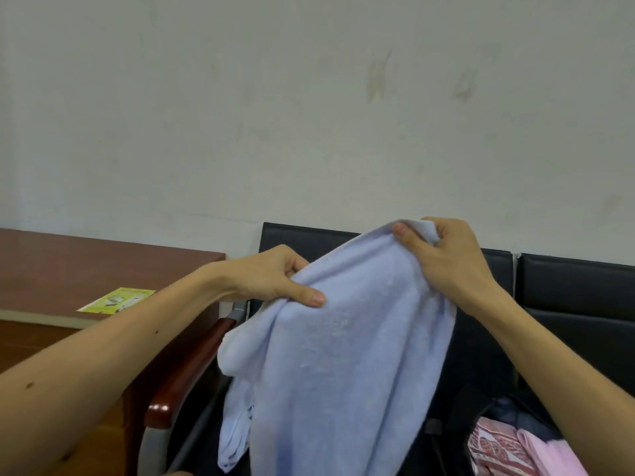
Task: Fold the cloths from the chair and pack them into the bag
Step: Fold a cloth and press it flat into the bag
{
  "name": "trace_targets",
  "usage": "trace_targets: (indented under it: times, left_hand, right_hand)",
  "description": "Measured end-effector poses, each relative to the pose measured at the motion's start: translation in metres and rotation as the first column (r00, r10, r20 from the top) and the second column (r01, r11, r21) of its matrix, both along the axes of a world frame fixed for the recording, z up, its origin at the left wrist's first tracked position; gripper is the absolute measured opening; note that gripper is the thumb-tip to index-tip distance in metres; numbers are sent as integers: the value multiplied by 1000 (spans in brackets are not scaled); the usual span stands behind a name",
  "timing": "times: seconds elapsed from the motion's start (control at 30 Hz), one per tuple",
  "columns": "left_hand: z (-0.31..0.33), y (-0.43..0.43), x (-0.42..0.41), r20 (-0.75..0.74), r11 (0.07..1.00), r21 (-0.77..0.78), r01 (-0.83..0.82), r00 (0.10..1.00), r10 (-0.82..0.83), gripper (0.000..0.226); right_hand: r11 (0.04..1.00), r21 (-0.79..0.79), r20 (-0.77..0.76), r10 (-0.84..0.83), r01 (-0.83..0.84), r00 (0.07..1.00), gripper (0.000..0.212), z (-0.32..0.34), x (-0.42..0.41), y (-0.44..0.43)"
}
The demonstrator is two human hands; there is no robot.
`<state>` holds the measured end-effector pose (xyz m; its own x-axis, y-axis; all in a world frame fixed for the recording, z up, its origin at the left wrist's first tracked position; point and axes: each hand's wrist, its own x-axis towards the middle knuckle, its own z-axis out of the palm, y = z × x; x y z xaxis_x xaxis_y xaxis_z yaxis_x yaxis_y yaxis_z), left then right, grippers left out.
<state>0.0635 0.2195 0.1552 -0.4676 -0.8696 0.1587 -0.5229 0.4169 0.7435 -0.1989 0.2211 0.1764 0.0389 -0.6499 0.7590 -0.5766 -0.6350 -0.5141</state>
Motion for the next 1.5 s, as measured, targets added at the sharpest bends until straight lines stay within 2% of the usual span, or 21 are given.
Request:
trace_targets:
  times: [0.13,0.23,0.37,0.43,0.5,0.57,0.63,0.7,0.77,0.87,1.0,1.17,1.33,1.5]
  left_hand:
    - [-17,3,24,70,991,130,7,997,-16,26]
    - [-29,1,37,139,988,154,-26,990,5,27]
    - [-56,-3,45,68,984,163,-64,996,53,15]
    - [-76,-5,47,-78,982,182,-49,995,64,16]
    - [-102,-2,46,-325,978,199,-60,938,124,35]
    - [-130,6,40,-560,962,252,-105,795,233,49]
    - [-156,17,29,-663,927,327,-186,654,365,40]
    - [-179,26,19,-665,880,385,-277,578,473,36]
    - [-201,32,13,-659,854,401,-331,544,520,31]
    - [-219,34,9,-652,832,428,-353,517,555,30]
    - [-227,34,4,-638,814,437,-382,506,580,43]
    - [-239,31,-1,-624,791,437,-429,489,610,34]
    - [-255,32,10,-560,746,451,-491,495,665,21]
    - [-267,22,30,-479,676,454,-580,481,734,6]
  right_hand:
    - [999,27,63,-40,38,997,55,-13,-16,-3]
    - [997,72,64,-45,40,997,55,-27,-28,1]
    - [968,251,84,-56,33,995,38,-73,-43,14]
    - [947,322,185,-69,6,980,26,-100,-51,20]
    - [917,397,294,-91,-35,951,17,-129,-53,27]
    - [881,468,358,-122,-65,925,13,-161,-52,30]
    - [849,523,385,-156,-75,910,22,-185,-46,34]
    - [828,557,373,-181,-64,910,22,-202,-42,38]
    - [816,574,374,-190,-66,907,15,-216,-39,42]
    - [786,610,427,-221,-99,877,18,-231,-37,42]
    - [761,640,474,-282,-106,834,20,-241,-30,46]
    - [733,676,459,-343,-72,820,18,-254,-26,45]
    - [616,788,333,-407,-14,851,19,-275,-30,48]
    - [580,814,279,-333,-38,901,10,-270,-33,45]
